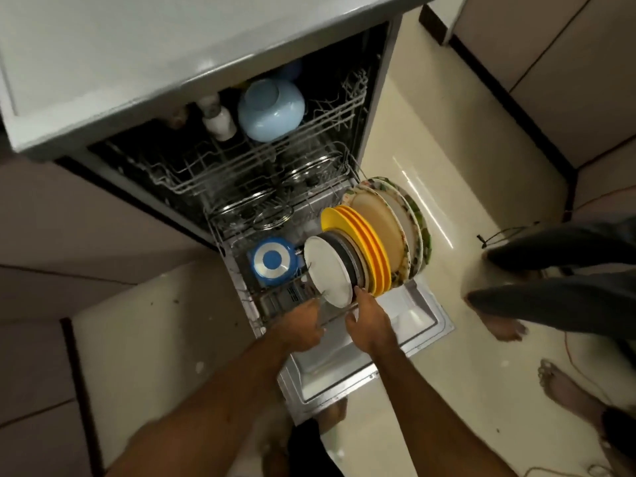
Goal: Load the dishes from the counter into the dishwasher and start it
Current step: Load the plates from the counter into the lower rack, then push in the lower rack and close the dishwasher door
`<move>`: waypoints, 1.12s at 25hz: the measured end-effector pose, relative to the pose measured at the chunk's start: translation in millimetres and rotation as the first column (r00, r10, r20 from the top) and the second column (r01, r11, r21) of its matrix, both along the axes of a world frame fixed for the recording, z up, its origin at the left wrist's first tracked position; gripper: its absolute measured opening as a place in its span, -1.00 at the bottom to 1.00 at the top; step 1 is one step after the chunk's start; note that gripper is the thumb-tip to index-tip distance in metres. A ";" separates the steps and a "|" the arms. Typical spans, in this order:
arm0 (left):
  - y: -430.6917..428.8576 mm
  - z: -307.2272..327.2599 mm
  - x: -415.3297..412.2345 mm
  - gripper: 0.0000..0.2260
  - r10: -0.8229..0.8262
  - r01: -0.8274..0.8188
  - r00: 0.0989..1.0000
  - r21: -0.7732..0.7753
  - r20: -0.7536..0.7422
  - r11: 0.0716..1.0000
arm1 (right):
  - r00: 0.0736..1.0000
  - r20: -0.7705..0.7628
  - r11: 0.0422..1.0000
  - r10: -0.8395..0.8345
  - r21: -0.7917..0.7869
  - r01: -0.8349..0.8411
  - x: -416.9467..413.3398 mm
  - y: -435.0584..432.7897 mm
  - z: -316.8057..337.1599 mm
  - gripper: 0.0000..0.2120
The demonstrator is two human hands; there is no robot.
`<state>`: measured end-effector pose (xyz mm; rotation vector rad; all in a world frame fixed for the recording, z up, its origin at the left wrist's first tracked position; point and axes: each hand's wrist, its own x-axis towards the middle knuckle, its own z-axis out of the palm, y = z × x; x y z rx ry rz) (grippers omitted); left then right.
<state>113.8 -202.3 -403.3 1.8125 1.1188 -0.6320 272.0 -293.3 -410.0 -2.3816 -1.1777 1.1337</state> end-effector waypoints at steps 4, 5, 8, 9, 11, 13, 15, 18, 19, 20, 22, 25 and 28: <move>-34.9 -8.3 -4.8 -0.35 0.074 -0.077 0.997 0.080 0.033 0.994 | 0.987 0.044 0.988 0.153 -0.037 -0.151 11.0 -8.9 -1.8 -0.38; -45.4 -8.3 -6.2 -0.36 0.087 -0.091 0.995 0.112 0.040 0.990 | 0.979 0.064 0.980 0.195 -0.058 -0.192 14.2 -12.4 -3.2 -0.36; -82.1 -14.7 -10.2 -0.34 0.145 -0.146 0.989 0.157 0.020 0.977 | 0.954 0.088 0.956 0.285 -0.093 -0.277 27.1 -27.7 -9.6 -0.33; -94.8 -19.4 -11.0 -0.33 0.157 -0.156 0.988 0.175 0.009 0.972 | 0.943 0.095 0.945 0.319 -0.106 -0.309 31.2 -33.4 -11.5 -0.31; -114.2 -33.2 -11.6 -0.29 0.153 -0.147 0.988 0.206 -0.015 0.968 | 0.925 0.102 0.929 0.367 -0.101 -0.357 42.7 -43.5 -18.9 -0.27; -137.2 -46.2 -10.3 -0.24 0.158 -0.149 0.987 0.200 -0.032 0.968 | 0.900 0.109 0.902 0.423 -0.142 -0.407 54.0 -59.1 -29.8 -0.26; -153.0 -56.2 -7.4 -0.22 0.191 -0.179 0.981 0.220 -0.038 0.959 | 0.865 0.141 0.870 0.481 -0.204 -0.450 65.3 -72.7 -42.9 -0.24; -152.9 -70.5 -3.3 -0.16 0.223 -0.197 0.972 0.270 -0.068 0.942 | 0.837 0.169 0.846 0.521 -0.230 -0.481 83.5 -76.5 -63.3 -0.19; -153.6 -79.3 -0.7 -0.15 0.242 -0.210 0.967 0.282 -0.083 0.936 | 0.820 0.177 0.833 0.544 -0.235 -0.501 89.9 -76.5 -72.3 -0.17; -150.6 -84.0 -1.8 -0.14 0.253 -0.216 0.962 0.288 -0.098 0.933 | 0.812 0.183 0.826 0.555 -0.239 -0.511 93.0 -74.0 -75.6 -0.15; -151.5 -101.0 6.9 -0.13 0.269 -0.221 0.953 0.288 -0.139 0.932 | 0.778 0.199 0.798 0.596 -0.250 -0.548 105.1 -72.2 -88.6 -0.11; -156.1 -114.1 18.7 -0.14 0.242 -0.179 0.950 0.289 -0.200 0.940 | 0.741 0.206 0.767 0.639 -0.248 -0.592 118.4 -68.0 -100.7 -0.06; -154.8 -124.9 25.1 -0.12 0.239 -0.170 0.947 0.298 -0.213 0.939 | 0.720 0.213 0.749 0.661 -0.247 -0.615 126.5 -58.3 -112.0 -0.02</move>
